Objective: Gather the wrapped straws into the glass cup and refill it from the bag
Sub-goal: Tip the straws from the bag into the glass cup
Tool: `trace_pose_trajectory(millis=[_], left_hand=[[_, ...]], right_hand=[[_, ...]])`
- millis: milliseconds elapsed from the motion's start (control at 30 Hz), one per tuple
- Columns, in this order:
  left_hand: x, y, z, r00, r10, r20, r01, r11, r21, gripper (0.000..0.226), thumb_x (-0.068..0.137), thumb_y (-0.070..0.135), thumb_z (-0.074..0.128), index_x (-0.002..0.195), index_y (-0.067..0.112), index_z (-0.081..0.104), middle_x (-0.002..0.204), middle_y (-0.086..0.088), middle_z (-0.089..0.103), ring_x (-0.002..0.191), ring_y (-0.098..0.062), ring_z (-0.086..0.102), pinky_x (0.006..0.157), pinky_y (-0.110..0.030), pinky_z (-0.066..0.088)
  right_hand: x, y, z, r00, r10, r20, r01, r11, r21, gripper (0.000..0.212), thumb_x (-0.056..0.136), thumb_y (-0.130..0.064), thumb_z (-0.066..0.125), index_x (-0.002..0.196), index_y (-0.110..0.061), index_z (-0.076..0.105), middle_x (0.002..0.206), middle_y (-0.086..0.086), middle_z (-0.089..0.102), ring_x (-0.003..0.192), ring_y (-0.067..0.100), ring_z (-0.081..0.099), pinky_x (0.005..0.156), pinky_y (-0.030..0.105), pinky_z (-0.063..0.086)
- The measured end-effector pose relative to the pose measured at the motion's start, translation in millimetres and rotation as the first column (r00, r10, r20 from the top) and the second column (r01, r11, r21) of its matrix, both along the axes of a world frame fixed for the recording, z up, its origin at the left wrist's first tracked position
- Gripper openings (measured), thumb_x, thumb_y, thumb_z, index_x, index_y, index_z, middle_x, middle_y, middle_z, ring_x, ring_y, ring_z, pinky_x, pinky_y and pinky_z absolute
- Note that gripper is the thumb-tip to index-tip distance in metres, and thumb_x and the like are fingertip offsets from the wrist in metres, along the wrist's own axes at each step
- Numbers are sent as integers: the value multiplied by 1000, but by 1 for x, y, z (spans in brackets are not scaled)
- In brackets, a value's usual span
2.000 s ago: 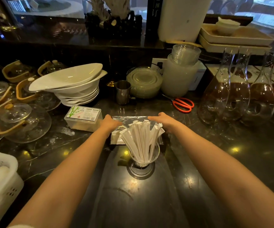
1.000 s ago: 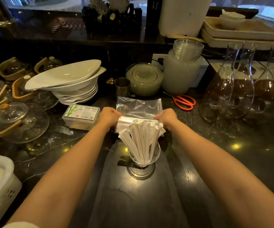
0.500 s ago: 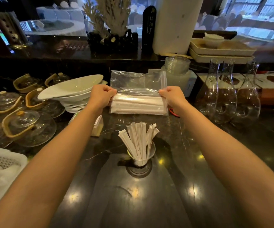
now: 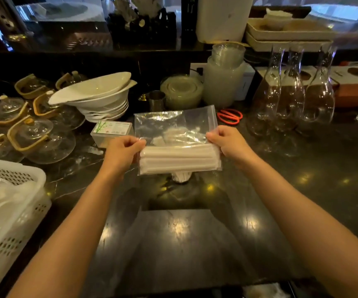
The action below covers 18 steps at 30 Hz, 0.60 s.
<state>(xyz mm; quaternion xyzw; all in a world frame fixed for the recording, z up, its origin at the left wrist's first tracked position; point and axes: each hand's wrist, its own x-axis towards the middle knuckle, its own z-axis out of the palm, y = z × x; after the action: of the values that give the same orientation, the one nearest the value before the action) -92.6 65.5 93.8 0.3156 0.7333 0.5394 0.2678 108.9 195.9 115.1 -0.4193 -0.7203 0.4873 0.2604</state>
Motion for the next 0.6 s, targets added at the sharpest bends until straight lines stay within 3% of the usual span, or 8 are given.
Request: trace_pose_trajectory(millis=[67,167,267,400,600], left_hand=[[9,-18,-21,999,-16,43,18,999,-49,19,80,21,61,61,21,64,57,2,59,50,-6,52,53,-22,45],[23,-43,-52,997,-34,74,44,989,-140,14,81,18,60,68,14,65,66,-7,61,59,-14,54,57,-25,46],[37,-58,-78,990,-13,139,40,980,-196,18,81,9,60,63,10,61,58,-7,54,53,-14,48,47,-17,44],[48,-70,-99,986,-8,167,55,959,-277,21,82,7,60,61,7,56,55,-7,50,50,-15,45,37,-9,40],[49,-73,-114,988,21,156,34,940,-339,20,83,8,59,63,4,58,53,-8,50,47,-16,45,35,-13,42]], right_hand=[[12,-14,-19,998,37,48,-35,999,-29,20,87,-15,53,67,-11,47,62,2,45,57,13,42,54,26,36],[28,-32,-46,987,125,98,-118,990,-74,21,87,-15,54,66,-14,48,64,1,47,60,14,44,58,24,37],[40,-47,-71,966,209,151,-188,972,-143,23,87,-14,54,65,-18,46,63,-4,46,58,8,43,55,16,37],[51,-56,-99,952,265,154,-207,926,-316,11,87,-13,53,77,-11,52,71,-6,53,65,6,48,61,17,40],[58,-60,-114,963,264,54,-182,784,-594,23,84,-18,58,62,-21,56,61,-7,54,52,4,44,42,13,36]])
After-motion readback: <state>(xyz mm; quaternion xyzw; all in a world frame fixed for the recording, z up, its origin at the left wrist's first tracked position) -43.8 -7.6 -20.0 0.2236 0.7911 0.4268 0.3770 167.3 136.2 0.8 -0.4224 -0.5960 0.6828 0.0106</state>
